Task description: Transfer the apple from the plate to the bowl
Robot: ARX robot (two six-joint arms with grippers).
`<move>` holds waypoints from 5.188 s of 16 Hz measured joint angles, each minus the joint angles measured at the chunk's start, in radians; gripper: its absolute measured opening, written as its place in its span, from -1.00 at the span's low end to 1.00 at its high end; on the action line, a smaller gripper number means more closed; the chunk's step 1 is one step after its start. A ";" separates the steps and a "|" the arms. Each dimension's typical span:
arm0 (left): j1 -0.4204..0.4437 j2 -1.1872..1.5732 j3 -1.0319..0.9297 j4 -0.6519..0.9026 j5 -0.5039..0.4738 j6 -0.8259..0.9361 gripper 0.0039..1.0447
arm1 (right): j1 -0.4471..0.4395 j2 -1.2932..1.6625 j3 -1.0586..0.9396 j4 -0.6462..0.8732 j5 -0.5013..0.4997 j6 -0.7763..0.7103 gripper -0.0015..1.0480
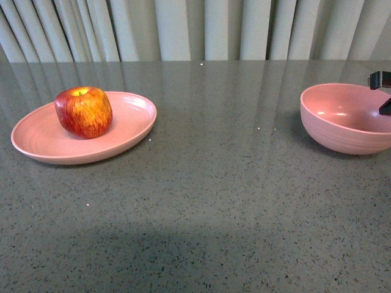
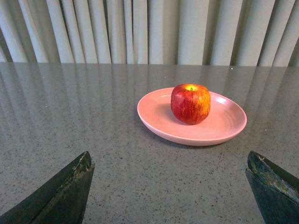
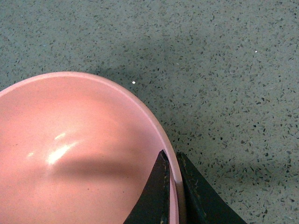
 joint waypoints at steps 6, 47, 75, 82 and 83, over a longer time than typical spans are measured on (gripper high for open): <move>0.000 0.000 0.000 0.000 0.000 0.000 0.88 | 0.018 -0.081 0.022 -0.026 -0.018 0.017 -0.94; 0.000 0.000 0.000 0.000 0.000 0.000 0.88 | 0.419 0.228 0.357 -0.171 0.091 0.194 0.69; 0.000 0.000 0.000 0.000 0.000 0.000 0.88 | 0.006 -1.727 -1.073 0.041 0.098 -0.098 -0.97; 0.000 0.000 0.000 0.000 0.000 0.000 0.88 | 0.006 -1.771 -1.110 0.043 0.099 -0.099 -0.97; 0.000 0.000 0.000 0.000 0.000 0.000 0.88 | 0.006 -1.771 -1.110 0.044 0.099 -0.099 -0.97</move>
